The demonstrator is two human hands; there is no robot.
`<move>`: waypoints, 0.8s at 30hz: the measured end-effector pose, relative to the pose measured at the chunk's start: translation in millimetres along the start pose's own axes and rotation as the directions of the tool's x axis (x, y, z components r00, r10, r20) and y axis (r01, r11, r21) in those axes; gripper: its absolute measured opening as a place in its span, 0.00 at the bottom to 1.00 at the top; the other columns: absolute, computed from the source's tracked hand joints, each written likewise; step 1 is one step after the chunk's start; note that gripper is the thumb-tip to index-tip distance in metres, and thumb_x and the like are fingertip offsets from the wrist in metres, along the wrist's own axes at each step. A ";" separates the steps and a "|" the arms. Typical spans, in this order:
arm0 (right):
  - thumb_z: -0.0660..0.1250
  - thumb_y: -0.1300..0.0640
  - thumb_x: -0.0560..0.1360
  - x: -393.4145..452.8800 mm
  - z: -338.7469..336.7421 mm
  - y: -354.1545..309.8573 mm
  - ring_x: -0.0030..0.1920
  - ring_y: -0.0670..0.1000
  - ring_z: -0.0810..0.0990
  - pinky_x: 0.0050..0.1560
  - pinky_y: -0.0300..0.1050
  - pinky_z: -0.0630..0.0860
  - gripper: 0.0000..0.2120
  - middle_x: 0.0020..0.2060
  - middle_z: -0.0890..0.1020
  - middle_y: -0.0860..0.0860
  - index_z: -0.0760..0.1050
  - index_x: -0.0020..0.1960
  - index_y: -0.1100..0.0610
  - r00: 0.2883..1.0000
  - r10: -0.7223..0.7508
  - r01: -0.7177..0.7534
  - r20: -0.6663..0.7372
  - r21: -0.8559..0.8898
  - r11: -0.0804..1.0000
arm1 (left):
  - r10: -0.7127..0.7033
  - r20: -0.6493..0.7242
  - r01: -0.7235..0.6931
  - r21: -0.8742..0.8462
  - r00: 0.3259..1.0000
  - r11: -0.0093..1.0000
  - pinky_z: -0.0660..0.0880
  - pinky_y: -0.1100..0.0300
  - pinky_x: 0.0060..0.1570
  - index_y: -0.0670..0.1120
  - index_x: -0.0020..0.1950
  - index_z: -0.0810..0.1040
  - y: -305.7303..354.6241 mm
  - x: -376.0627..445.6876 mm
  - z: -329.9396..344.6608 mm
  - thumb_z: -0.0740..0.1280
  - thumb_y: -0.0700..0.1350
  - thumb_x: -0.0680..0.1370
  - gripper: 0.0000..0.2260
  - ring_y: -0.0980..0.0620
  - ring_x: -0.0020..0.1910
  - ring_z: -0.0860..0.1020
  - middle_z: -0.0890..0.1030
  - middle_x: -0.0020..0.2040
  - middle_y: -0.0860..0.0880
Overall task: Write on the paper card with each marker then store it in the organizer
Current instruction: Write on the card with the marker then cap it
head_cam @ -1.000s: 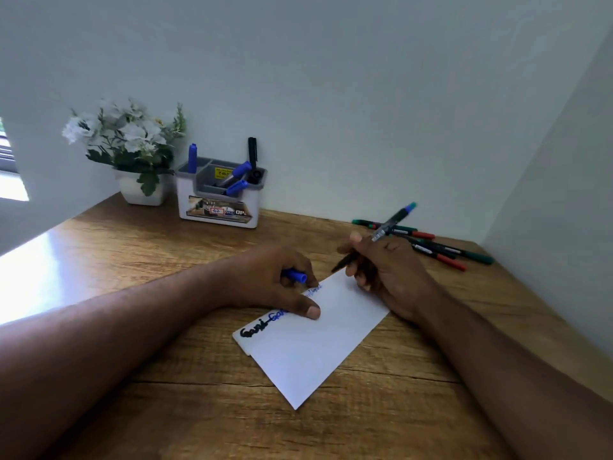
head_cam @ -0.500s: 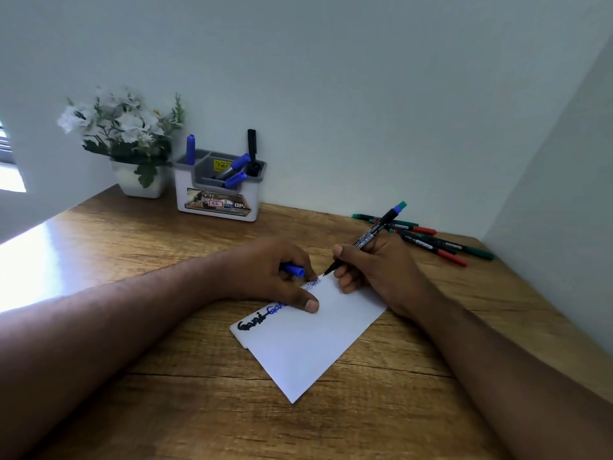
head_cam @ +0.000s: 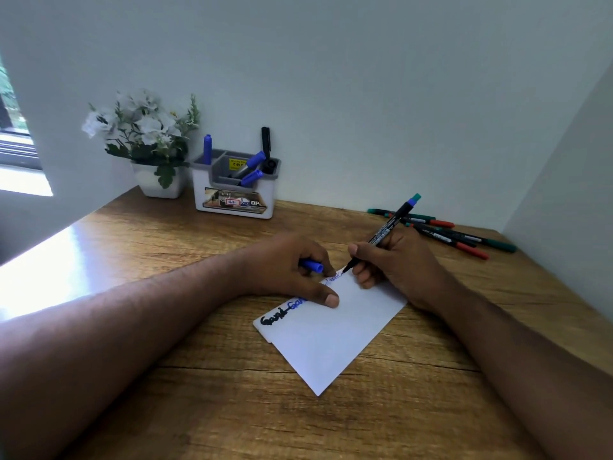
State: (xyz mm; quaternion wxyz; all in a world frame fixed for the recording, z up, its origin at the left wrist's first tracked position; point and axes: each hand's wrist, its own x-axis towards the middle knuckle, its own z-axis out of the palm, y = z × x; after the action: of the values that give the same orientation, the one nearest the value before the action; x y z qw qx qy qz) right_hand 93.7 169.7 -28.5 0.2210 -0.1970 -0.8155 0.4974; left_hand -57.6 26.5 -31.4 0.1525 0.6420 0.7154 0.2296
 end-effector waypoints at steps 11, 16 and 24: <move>0.70 0.59 0.75 -0.2 0.7 0.8 0.27 0.50 0.81 0.30 0.42 0.80 0.11 0.30 0.84 0.58 0.81 0.40 0.67 1.000 0.004 -0.004 -0.030 -0.005 1.000 | 0.004 -0.001 -0.004 0.002 1.000 1.000 0.74 0.61 0.43 0.53 0.57 0.81 -2.6 1.2 0.6 0.73 0.60 0.68 0.21 0.57 0.46 0.77 0.81 0.49 0.56; 0.70 0.59 0.75 -0.6 0.6 1.6 0.27 0.50 0.82 0.31 0.40 0.80 0.11 0.31 0.84 0.59 0.81 0.40 0.67 0.999 -0.009 0.009 -0.051 -0.007 1.000 | 0.002 0.004 -0.002 -0.001 1.000 1.000 0.69 0.65 0.41 0.52 0.58 0.81 -2.4 2.0 0.5 0.73 0.60 0.68 0.21 0.58 0.46 0.76 0.80 0.48 0.58; 0.70 0.59 0.75 0.8 0.7 2.8 0.27 0.50 0.82 0.31 0.41 0.81 0.10 0.30 0.84 0.58 0.82 0.40 0.66 0.998 0.004 -0.005 -0.065 -0.009 1.000 | 0.000 0.007 0.000 -0.001 1.000 1.000 0.69 0.65 0.40 0.53 0.57 0.81 -4.4 3.2 0.7 0.73 0.60 0.68 0.21 0.59 0.45 0.76 0.80 0.48 0.57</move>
State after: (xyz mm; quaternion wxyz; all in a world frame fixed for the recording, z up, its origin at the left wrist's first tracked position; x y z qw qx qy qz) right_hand 92.9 170.8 -31.2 0.2457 -0.2159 -0.8095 0.4876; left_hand -61.4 29.4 -34.1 0.1556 0.6427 0.7148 0.2277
